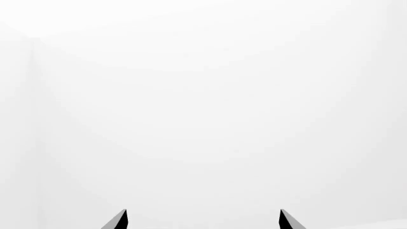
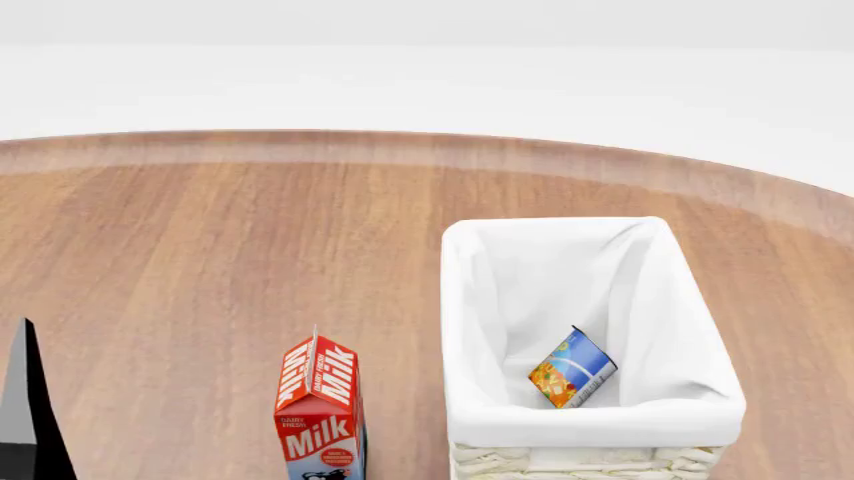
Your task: Pick up the alphabet soup and the tomato sauce, and put them in the basket.
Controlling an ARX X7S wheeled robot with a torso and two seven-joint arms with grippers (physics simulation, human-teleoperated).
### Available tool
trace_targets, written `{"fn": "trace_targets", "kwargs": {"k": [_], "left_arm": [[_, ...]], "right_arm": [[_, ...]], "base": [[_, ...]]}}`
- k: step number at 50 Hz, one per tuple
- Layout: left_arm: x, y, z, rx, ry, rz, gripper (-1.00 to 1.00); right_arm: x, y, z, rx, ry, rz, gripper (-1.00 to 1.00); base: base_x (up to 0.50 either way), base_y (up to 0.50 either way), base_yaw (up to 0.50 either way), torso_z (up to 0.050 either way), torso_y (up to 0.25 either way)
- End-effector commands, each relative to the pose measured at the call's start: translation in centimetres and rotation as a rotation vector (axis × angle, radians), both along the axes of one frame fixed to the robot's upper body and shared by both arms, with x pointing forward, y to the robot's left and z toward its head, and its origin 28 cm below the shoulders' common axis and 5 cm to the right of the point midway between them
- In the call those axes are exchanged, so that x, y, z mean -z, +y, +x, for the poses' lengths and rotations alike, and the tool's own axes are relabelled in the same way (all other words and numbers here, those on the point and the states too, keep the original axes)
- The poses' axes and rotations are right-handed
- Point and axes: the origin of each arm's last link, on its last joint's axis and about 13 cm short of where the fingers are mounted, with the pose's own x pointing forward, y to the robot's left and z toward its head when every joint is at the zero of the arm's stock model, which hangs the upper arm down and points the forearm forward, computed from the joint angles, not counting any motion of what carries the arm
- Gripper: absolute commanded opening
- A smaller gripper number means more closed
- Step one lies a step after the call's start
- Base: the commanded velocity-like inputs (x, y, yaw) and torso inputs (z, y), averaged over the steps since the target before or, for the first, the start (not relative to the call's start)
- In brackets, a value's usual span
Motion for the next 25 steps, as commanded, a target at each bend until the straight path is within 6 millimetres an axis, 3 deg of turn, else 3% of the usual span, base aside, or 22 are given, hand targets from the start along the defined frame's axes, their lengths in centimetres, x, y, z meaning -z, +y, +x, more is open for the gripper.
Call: {"fn": "trace_targets", "kwargs": {"k": [1, 12, 25], "left_arm": [[-0.1, 0.0, -0.1, 0.000, -0.002, 0.001, 1.00], [0.0, -0.2, 0.3, 0.003, 0.001, 0.005, 1.00], [0.1, -0.1, 0.3, 0.003, 0.003, 0.001, 1.00]], "right_arm": [[0.7, -0.2, -1.2, -0.017, 0.061, -0.041, 1.00], [2.6, -0.4, -1.6, -0.006, 0.090, -0.082, 1.00], [2.9, -0.8, -0.8, 0.028, 0.081, -0.112, 1.00]], "base": [[0.00, 0.00, 0.00, 0.000, 0.000], [0.00, 0.00, 0.00, 0.000, 0.000], [0.00, 0.00, 0.00, 0.000, 0.000]]}}
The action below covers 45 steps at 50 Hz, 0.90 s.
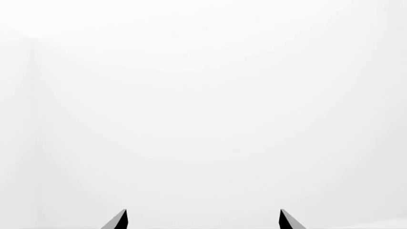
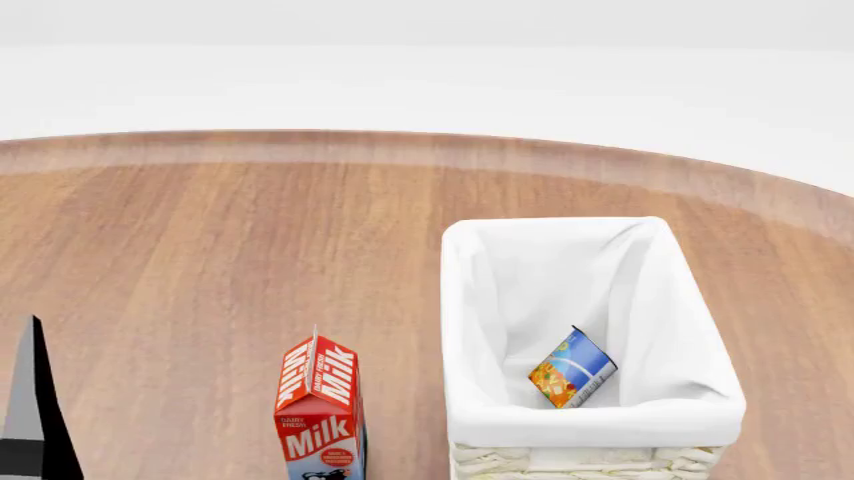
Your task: Pick up the alphabet soup and the tomato sauce, and put them in the basket.
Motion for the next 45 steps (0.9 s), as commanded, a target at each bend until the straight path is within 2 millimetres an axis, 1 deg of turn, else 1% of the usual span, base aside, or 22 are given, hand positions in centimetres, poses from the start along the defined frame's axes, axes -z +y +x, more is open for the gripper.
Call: {"fn": "trace_targets", "kwargs": {"k": [1, 11, 15, 19, 20, 25, 26, 29, 32, 34, 36, 39, 41, 45], "left_arm": [[0.1, 0.0, 0.1, 0.000, 0.002, -0.002, 1.00], [0.1, 0.0, 0.0, 0.000, 0.004, -0.001, 1.00], [0.1, 0.0, 0.0, 0.000, 0.004, -0.001, 1.00], [0.1, 0.0, 0.0, 0.001, 0.005, -0.001, 1.00], [0.1, 0.0, 0.0, 0.001, 0.004, -0.002, 1.00], [0.1, 0.0, -0.1, 0.000, 0.003, -0.001, 1.00], [0.0, 0.1, -0.1, 0.000, 0.002, -0.001, 1.00], [0.0, 0.1, -0.1, -0.001, 0.002, -0.003, 1.00], [0.0, 0.0, -0.1, 0.001, 0.001, -0.003, 1.00], [0.0, 0.0, -0.1, 0.002, 0.001, -0.002, 1.00], [0.0, 0.0, -0.1, 0.001, 0.001, -0.002, 1.00], [0.0, 0.0, -0.1, 0.000, 0.002, -0.002, 1.00], [0.0, 0.0, -0.1, 0.001, 0.002, -0.002, 1.00], [0.0, 0.0, -0.1, 0.000, 0.000, -0.003, 1.00]], "right_arm": [[0.6, -0.4, 0.6, 0.027, -0.005, -0.030, 1.00], [2.0, -0.8, 1.9, 0.073, 0.001, -0.027, 1.00], [2.1, -0.9, 2.5, 0.092, 0.002, -0.027, 1.00], [2.7, -0.9, 2.6, 0.102, 0.005, -0.022, 1.00], [2.5, -0.8, 2.7, 0.102, 0.006, -0.021, 1.00], [2.9, -0.7, 3.0, 0.101, 0.009, -0.021, 1.00], [3.2, -0.7, 3.0, 0.099, 0.010, -0.020, 1.00], [3.1, -0.6, 3.0, 0.099, 0.013, -0.017, 1.00], [3.7, -0.6, 2.9, 0.097, 0.019, -0.013, 1.00], [3.6, -0.6, 2.8, 0.094, 0.019, -0.011, 1.00], [4.0, -0.6, 2.8, 0.096, 0.022, -0.007, 1.00], [3.7, -0.5, 2.8, 0.095, 0.026, -0.005, 1.00], [4.2, -0.5, 2.7, 0.093, 0.028, -0.002, 1.00], [3.8, -0.5, 2.6, 0.086, 0.029, 0.002, 1.00]], "base": [[0.00, 0.00, 0.00, 0.000, 0.000], [0.00, 0.00, 0.00, 0.000, 0.000], [0.00, 0.00, 0.00, 0.000, 0.000], [0.00, 0.00, 0.00, 0.000, 0.000], [0.00, 0.00, 0.00, 0.000, 0.000], [0.00, 0.00, 0.00, 0.000, 0.000], [0.00, 0.00, 0.00, 0.000, 0.000], [0.00, 0.00, 0.00, 0.000, 0.000], [0.00, 0.00, 0.00, 0.000, 0.000], [0.00, 0.00, 0.00, 0.000, 0.000], [0.00, 0.00, 0.00, 0.000, 0.000], [0.00, 0.00, 0.00, 0.000, 0.000], [0.00, 0.00, 0.00, 0.000, 0.000], [0.00, 0.00, 0.00, 0.000, 0.000]]}}
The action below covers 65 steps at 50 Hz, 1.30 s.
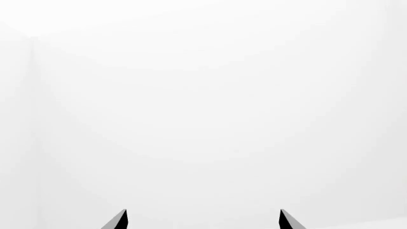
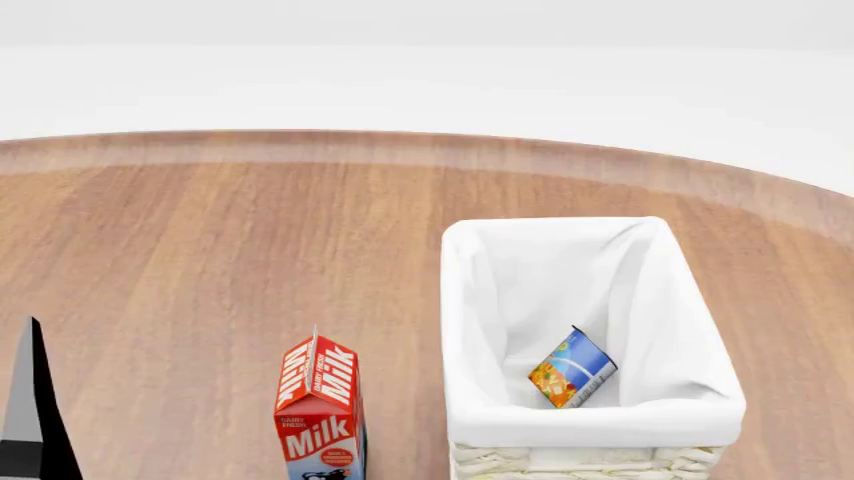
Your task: Pick up the alphabet soup and the tomato sauce, and put them in the basket.
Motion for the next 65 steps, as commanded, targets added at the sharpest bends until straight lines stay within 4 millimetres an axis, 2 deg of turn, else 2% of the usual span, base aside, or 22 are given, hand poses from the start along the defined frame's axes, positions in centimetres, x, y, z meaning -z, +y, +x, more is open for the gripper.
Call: {"fn": "trace_targets", "kwargs": {"k": [1, 18, 65], "left_arm": [[0.0, 0.0, 0.0, -0.001, -0.001, -0.001, 1.00], [0.1, 0.0, 0.0, -0.001, 0.002, -0.003, 1.00], [0.2, 0.1, -0.1, -0.002, 0.003, -0.006, 1.00]], "right_arm": [[0.2, 0.1, -0.2, -0.009, 0.009, 0.013, 1.00], [1.4, 0.4, -0.9, -0.032, 0.039, 0.018, 1.00], [4.9, 0.2, -1.0, 0.009, 0.103, 0.017, 1.00]], "base": [[0.00, 0.00, 0.00, 0.000, 0.000], [0.00, 0.00, 0.00, 0.000, 0.000], [0.00, 0.00, 0.00, 0.000, 0.000]]}}
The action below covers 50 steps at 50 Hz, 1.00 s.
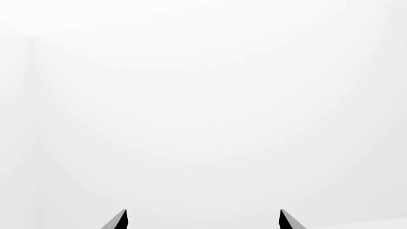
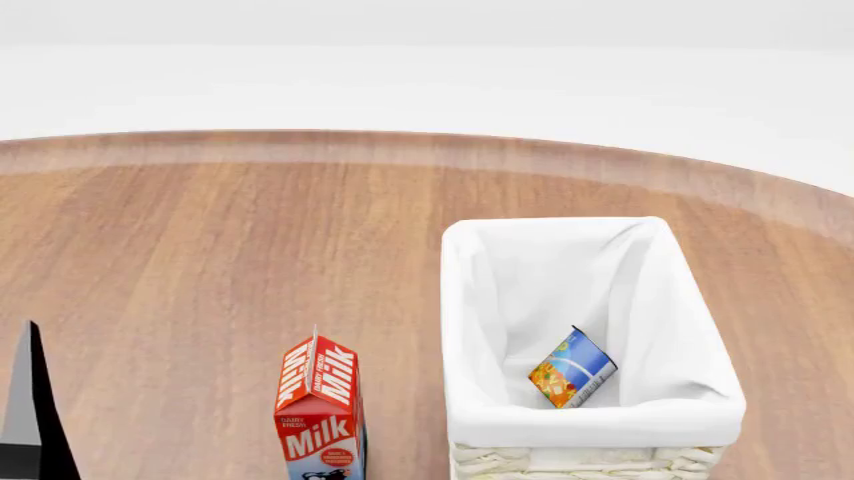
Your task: Pick up the alphabet soup and the tomato sauce, and put them in the basket.
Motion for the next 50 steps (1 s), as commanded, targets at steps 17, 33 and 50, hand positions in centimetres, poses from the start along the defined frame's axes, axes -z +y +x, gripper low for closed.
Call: {"fn": "trace_targets", "kwargs": {"k": [17, 33, 50], "left_arm": [[-0.1, 0.0, 0.0, 0.000, 0.000, 0.001, 1.00], [0.0, 0.0, 0.0, -0.002, 0.000, -0.001, 1.00], [0.1, 0.1, -0.1, -0.001, 0.002, -0.001, 1.00]], "right_arm": [[1.7, -0.3, 0.7, 0.033, 0.011, -0.004, 1.00], [2.4, -0.3, 0.8, 0.036, 0.014, -0.005, 1.00], [3.0, -0.1, 0.7, 0.030, 0.012, -0.004, 1.00]], "base": [[0.00, 0.00, 0.00, 0.000, 0.000], [0.00, 0.00, 0.00, 0.000, 0.000], [0.00, 0.00, 0.00, 0.000, 0.000]]}}
